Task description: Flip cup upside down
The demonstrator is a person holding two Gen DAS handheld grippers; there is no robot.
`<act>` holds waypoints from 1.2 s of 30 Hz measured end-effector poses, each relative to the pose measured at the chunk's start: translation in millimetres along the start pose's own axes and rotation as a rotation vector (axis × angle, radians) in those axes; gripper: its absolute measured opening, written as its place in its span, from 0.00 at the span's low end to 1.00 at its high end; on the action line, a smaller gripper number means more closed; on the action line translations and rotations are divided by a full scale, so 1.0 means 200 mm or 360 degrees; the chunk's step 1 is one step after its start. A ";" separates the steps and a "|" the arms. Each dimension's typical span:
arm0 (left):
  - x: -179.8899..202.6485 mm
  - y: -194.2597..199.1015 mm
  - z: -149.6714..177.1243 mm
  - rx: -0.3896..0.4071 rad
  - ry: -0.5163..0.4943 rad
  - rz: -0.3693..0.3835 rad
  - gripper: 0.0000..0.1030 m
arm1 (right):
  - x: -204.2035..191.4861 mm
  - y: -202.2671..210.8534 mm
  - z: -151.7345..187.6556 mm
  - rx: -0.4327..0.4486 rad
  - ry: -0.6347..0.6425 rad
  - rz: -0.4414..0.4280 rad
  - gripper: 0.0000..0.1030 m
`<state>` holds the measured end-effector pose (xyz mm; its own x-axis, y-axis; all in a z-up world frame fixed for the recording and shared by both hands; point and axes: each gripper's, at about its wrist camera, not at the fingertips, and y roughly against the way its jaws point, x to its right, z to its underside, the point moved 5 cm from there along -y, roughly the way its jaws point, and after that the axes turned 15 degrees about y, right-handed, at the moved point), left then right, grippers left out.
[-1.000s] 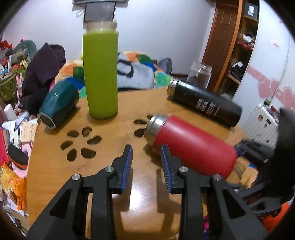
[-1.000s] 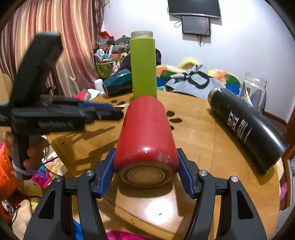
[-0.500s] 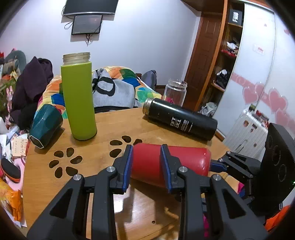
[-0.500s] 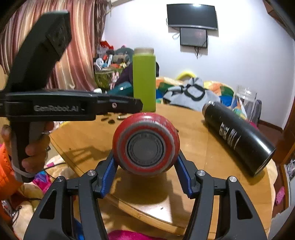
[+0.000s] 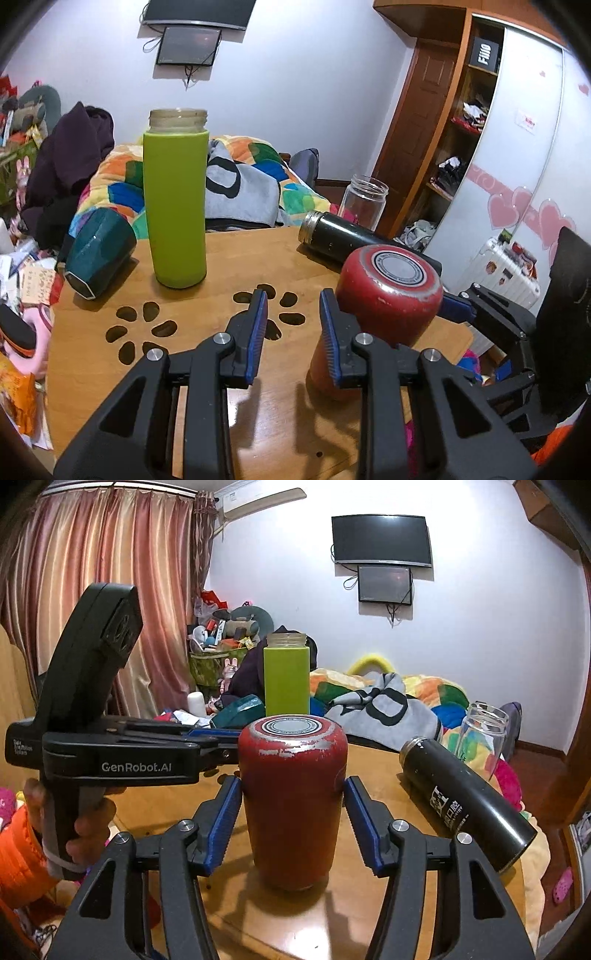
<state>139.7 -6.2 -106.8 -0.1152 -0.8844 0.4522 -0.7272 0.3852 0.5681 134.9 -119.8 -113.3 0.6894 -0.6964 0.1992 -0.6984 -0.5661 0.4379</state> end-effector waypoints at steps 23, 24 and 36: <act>0.03 0.12 0.01 0.0109 -0.0022 -0.0069 0.28 | 0.04 0.06 0.06 -0.0050 -0.0058 -0.0007 0.54; 0.03 0.14 0.01 0.0131 -0.0024 -0.0082 0.30 | 0.05 0.07 0.05 -0.0049 -0.0067 -0.0001 0.59; 0.10 0.40 0.00 0.0483 -0.0120 -0.0246 0.93 | 0.16 0.31 -0.06 0.0106 -0.0146 0.0240 1.00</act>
<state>79.3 6.8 -51.0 -0.0291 -0.9475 0.3183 -0.9068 0.1590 0.3904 116.6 -172.0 -70.0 0.5578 -0.8111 0.1761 -0.8057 -0.4782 0.3496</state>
